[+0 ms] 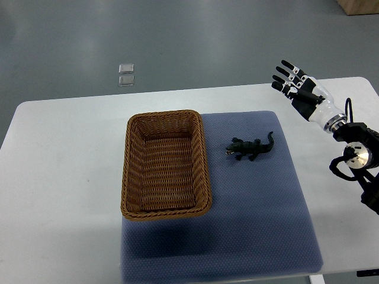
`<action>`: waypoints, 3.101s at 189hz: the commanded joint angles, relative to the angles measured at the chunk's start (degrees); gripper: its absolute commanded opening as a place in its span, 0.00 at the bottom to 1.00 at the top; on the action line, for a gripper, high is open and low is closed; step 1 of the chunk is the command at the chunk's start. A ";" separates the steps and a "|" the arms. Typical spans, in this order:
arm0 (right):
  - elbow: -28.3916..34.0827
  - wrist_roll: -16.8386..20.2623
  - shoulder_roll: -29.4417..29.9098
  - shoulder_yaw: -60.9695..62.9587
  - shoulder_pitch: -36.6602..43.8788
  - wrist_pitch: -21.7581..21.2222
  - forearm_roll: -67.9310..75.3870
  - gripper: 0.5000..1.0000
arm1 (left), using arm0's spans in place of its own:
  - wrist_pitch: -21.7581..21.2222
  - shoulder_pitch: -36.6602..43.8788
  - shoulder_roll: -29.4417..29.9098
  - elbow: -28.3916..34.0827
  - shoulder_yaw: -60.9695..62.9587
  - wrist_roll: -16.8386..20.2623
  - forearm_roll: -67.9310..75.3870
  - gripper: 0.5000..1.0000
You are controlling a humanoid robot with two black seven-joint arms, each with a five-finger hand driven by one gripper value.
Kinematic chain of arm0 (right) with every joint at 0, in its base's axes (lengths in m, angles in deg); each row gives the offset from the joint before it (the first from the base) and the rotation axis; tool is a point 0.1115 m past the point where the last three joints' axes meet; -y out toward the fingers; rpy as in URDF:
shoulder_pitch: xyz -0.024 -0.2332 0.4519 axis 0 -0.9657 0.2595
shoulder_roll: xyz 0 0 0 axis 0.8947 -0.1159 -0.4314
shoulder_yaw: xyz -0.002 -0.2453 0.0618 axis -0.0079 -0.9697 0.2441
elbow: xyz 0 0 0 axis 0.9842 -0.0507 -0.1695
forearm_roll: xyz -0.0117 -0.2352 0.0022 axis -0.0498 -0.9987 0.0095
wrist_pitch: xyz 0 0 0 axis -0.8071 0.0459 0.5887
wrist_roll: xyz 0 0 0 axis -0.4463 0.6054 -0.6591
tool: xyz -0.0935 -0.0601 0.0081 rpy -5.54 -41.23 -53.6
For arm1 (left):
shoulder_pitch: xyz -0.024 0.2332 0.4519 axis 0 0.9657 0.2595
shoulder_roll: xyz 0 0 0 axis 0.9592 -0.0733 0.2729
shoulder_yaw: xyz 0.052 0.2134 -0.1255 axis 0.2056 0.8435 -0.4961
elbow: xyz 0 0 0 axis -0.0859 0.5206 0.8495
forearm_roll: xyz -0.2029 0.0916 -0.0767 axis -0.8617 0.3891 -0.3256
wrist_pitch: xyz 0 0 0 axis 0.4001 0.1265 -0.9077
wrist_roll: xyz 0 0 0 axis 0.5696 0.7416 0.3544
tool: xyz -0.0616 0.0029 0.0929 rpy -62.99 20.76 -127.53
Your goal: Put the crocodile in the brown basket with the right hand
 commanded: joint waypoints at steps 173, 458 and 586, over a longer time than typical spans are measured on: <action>1.06 -3.87 -5.28 -5.25 3.43 -2.96 -15.84 0.86 | 0.00 0.06 0.00 0.00 0.00 0.00 0.00 1.00; 9.49 -21.03 -12.75 -68.97 28.65 30.26 -62.25 0.85 | 0.00 -0.03 0.00 0.00 0.00 0.00 0.00 1.00; 9.41 -21.03 -11.52 -71.26 29.18 34.57 -69.72 0.84 | 0.00 0.06 0.00 0.00 0.00 0.00 0.00 1.00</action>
